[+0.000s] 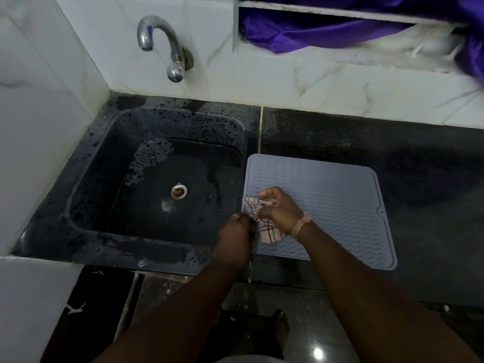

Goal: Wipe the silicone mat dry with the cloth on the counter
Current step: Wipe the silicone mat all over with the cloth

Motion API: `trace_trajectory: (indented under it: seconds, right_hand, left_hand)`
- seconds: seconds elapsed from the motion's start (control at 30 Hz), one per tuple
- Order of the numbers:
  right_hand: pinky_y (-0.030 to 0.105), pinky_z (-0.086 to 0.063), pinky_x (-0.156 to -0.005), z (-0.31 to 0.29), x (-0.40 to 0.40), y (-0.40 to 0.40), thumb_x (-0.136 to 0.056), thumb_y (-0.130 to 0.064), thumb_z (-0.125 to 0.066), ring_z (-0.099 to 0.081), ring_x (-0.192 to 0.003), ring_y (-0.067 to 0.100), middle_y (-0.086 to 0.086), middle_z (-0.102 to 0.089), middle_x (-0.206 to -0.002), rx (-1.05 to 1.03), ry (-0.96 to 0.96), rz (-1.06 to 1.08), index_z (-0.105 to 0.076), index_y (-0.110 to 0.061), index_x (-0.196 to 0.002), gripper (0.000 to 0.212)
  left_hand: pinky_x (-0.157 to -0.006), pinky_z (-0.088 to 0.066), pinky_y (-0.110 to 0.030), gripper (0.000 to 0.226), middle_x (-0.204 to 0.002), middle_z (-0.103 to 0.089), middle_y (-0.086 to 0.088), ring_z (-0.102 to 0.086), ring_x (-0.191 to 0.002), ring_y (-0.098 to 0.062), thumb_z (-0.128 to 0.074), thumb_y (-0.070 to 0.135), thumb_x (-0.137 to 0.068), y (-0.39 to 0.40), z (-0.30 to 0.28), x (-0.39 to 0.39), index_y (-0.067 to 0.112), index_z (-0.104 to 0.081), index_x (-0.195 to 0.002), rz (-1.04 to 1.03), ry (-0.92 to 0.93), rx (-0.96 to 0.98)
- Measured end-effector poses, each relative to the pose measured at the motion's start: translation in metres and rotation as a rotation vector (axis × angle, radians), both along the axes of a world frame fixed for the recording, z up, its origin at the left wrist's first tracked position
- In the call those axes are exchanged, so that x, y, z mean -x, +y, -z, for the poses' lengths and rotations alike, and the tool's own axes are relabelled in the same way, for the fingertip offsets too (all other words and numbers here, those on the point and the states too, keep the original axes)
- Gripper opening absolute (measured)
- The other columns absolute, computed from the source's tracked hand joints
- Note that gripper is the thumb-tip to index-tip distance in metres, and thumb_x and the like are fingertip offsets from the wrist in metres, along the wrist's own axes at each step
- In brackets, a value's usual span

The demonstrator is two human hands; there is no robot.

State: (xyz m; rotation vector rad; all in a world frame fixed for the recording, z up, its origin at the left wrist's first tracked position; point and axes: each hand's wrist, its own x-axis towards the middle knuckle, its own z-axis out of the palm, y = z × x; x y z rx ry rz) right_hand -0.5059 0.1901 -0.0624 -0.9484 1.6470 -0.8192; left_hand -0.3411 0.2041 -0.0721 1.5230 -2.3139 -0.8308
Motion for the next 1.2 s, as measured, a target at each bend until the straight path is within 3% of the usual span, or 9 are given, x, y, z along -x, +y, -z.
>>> trace_trajectory:
  seconds: [0.23,0.33,0.4,0.47,0.57,0.73,0.87,1.03,1.2]
  right_hand:
    - [0.040,-0.059,-0.081,0.003,0.021,0.038,-0.085,0.002,-0.063,-0.069,-0.099,0.031,0.020,-0.070,-0.118,0.056,-0.784,0.367,-0.062,-0.003,-0.125,0.040]
    - [0.042,-0.059,-0.087,0.002,0.032,0.055,-0.084,-0.002,-0.066,-0.068,-0.104,0.033,0.020,-0.069,-0.119,0.104,-0.861,0.395,-0.065,0.001,-0.122,0.038]
    - [0.046,-0.058,-0.088,0.000,0.039,0.065,-0.087,0.007,-0.057,-0.067,-0.103,0.037,0.023,-0.070,-0.115,0.127,-0.815,0.435,-0.065,0.003,-0.120,0.035]
    - [0.048,-0.057,-0.090,-0.003,0.047,0.073,-0.088,0.012,-0.047,-0.066,-0.105,0.039,0.025,-0.068,-0.116,0.152,-0.802,0.501,-0.063,0.007,-0.122,0.038]
    - [0.045,-0.058,-0.089,-0.013,0.058,0.081,-0.088,0.011,-0.048,-0.066,-0.104,0.038,0.026,-0.068,-0.115,0.209,-0.834,0.567,-0.061,0.011,-0.122,0.037]
    - [0.053,-0.042,-0.109,-0.019,0.088,0.102,-0.089,-0.021,-0.058,-0.057,-0.124,0.039,0.023,-0.062,-0.131,0.286,-1.070,0.729,-0.056,0.002,-0.135,0.052]
    - [0.051,-0.043,-0.110,-0.014,0.100,0.117,-0.088,-0.049,-0.063,-0.061,-0.124,0.030,0.013,-0.065,-0.132,0.260,-1.039,0.753,-0.057,-0.014,-0.138,0.062]
    - [0.049,-0.050,-0.103,-0.011,0.113,0.128,-0.086,-0.014,-0.070,-0.064,-0.118,0.030,0.017,-0.066,-0.129,0.298,-1.153,0.907,-0.064,-0.004,-0.127,0.043]
    - [0.043,-0.062,-0.076,-0.011,0.135,0.144,-0.080,0.007,-0.060,-0.072,-0.091,0.030,0.020,-0.071,-0.110,0.180,-1.103,1.020,-0.069,0.001,-0.098,0.022]
  left_hand:
    - [-0.102,-0.047,-0.030,0.026,-0.126,-0.058,-0.007,-0.059,-0.113,-0.019,-0.050,0.011,-0.100,0.006,-0.003,0.012,0.011,-0.064,-0.122,-0.051,-0.089,-0.006]
    - [-0.088,-0.053,-0.038,0.022,-0.106,-0.069,-0.007,-0.065,-0.099,-0.024,-0.054,0.018,-0.098,0.010,-0.016,0.035,0.012,-0.073,-0.105,-0.212,0.138,-0.020]
    - [-0.080,-0.056,-0.038,0.030,-0.090,-0.073,-0.003,-0.069,-0.090,-0.024,-0.055,0.036,-0.099,0.012,-0.031,0.058,0.016,-0.075,-0.090,-0.383,0.381,-0.267]
    - [-0.081,-0.060,-0.038,0.044,-0.093,-0.077,-0.005,-0.073,-0.090,-0.025,-0.059,0.056,-0.093,0.008,-0.043,0.081,0.016,-0.076,-0.095,-0.492,0.577,-0.750]
    - [-0.072,-0.062,-0.036,0.039,-0.098,-0.078,-0.011,-0.075,-0.089,-0.025,-0.073,0.042,-0.088,0.010,-0.048,0.101,0.009,-0.074,-0.109,-0.451,0.687,-1.133]
    - [-0.100,-0.051,-0.057,0.033,-0.118,-0.070,-0.023,-0.066,-0.112,-0.038,-0.066,0.002,-0.091,0.019,-0.048,0.119,-0.004,-0.063,-0.124,-0.411,0.930,-1.087]
    - [-0.101,-0.051,-0.051,0.036,-0.119,-0.070,-0.021,-0.065,-0.114,-0.038,-0.054,-0.004,-0.091,0.024,-0.063,0.132,-0.001,-0.062,-0.126,-0.298,1.029,-0.972]
    - [-0.098,-0.052,-0.054,0.040,-0.121,-0.068,-0.023,-0.064,-0.114,-0.038,-0.053,-0.002,-0.087,0.030,-0.067,0.145,0.000,-0.060,-0.127,-0.273,1.046,-1.051]
    - [-0.070,-0.058,-0.037,0.014,-0.090,-0.077,-0.015,-0.069,-0.079,-0.025,-0.068,0.008,-0.092,0.039,-0.038,0.163,0.001,-0.070,-0.103,-0.529,0.714,-1.076]
